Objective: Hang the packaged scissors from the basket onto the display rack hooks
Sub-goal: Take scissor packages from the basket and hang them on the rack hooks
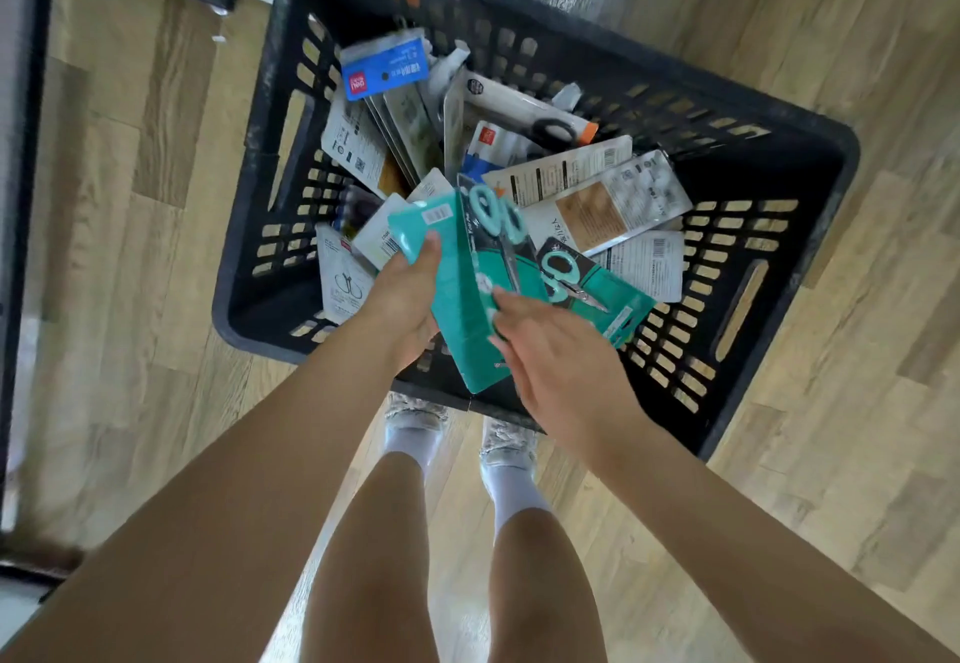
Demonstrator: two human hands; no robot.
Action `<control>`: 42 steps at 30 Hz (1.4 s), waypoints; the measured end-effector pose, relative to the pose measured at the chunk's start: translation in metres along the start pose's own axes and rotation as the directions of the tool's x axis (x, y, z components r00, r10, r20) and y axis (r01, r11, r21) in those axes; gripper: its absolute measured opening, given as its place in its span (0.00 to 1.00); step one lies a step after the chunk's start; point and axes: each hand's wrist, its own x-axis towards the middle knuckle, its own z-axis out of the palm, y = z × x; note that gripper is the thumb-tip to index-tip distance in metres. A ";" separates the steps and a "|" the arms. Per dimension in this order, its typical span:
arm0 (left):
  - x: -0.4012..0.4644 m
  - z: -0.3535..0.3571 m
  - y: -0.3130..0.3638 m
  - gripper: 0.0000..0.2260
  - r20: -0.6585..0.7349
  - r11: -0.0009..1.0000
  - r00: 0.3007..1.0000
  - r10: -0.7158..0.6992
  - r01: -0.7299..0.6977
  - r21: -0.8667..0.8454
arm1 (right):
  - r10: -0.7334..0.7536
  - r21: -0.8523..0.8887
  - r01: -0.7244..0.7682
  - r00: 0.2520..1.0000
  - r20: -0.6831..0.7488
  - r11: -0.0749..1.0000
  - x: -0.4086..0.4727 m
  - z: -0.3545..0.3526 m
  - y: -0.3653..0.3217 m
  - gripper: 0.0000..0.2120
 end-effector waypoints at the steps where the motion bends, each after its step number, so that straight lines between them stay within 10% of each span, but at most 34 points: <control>1: -0.001 0.002 0.002 0.15 0.034 1.000 0.999 0.000 0.000 -0.012 | -0.057 -0.025 0.057 0.998 0.006 0.998 -0.005 0.002 0.001 0.11; 8: -0.014 0.009 0.000 0.13 0.079 1.000 0.997 -0.001 -0.001 0.031 | -0.251 -0.142 0.256 0.967 0.049 0.956 -0.015 0.002 0.004 0.18; 10: -0.017 0.006 0.001 0.11 0.079 1.000 0.997 0.020 -0.019 -0.008 | -0.130 -0.020 0.133 0.986 0.101 0.991 -0.015 -0.005 0.002 0.23; 12: -0.023 0.004 0.005 0.10 0.106 0.999 0.993 0.045 -0.046 0.003 | 0.270 0.218 -0.295 0.953 0.135 0.930 -0.011 -0.020 -0.002 0.21; 14: -0.031 0.002 0.011 0.09 0.129 0.995 0.990 0.056 -0.066 0.070 | 0.737 0.495 -0.720 0.643 0.209 0.487 0.005 -0.037 0.000 0.12; 17: -0.041 -0.001 0.019 0.11 0.133 0.968 0.984 0.115 -0.141 0.207 | 0.845 0.551 -0.820 0.178 0.504 -0.156 0.033 -0.062 0.019 0.20; 22: -0.061 0.003 0.021 0.19 0.374 0.804 0.868 0.328 -0.464 0.371 | 0.413 0.401 -0.619 0.133 0.901 -0.675 0.055 -0.084 0.037 0.38; 26: -0.066 -0.001 0.021 0.19 0.531 0.480 0.724 0.440 -0.690 0.542 | 0.387 0.402 -0.645 0.173 0.905 -0.650 0.060 -0.092 0.029 0.25; 34: -0.063 -0.025 0.025 0.32 0.611 0.180 0.670 0.421 -0.722 0.668 | 0.460 0.545 -0.660 0.323 0.827 -0.517 0.052 -0.079 0.003 0.15; 36: -0.064 -0.031 0.023 0.30 0.481 0.303 0.731 0.484 -0.656 0.692 | 0.497 0.596 -0.652 0.363 0.788 -0.468 0.048 -0.078 0.002 0.16; 39: -0.066 -0.030 0.027 0.17 -0.017 0.896 0.945 0.327 -0.304 0.324 | 0.535 0.651 -0.666 0.423 0.731 -0.364 0.044 -0.080 -0.004 0.21; 42: -0.069 -0.023 0.027 0.16 0.182 0.997 0.980 -0.082 0.080 0.018 | 0.575 0.674 -0.684 0.443 0.688 -0.281 0.043 -0.078 -0.012 0.25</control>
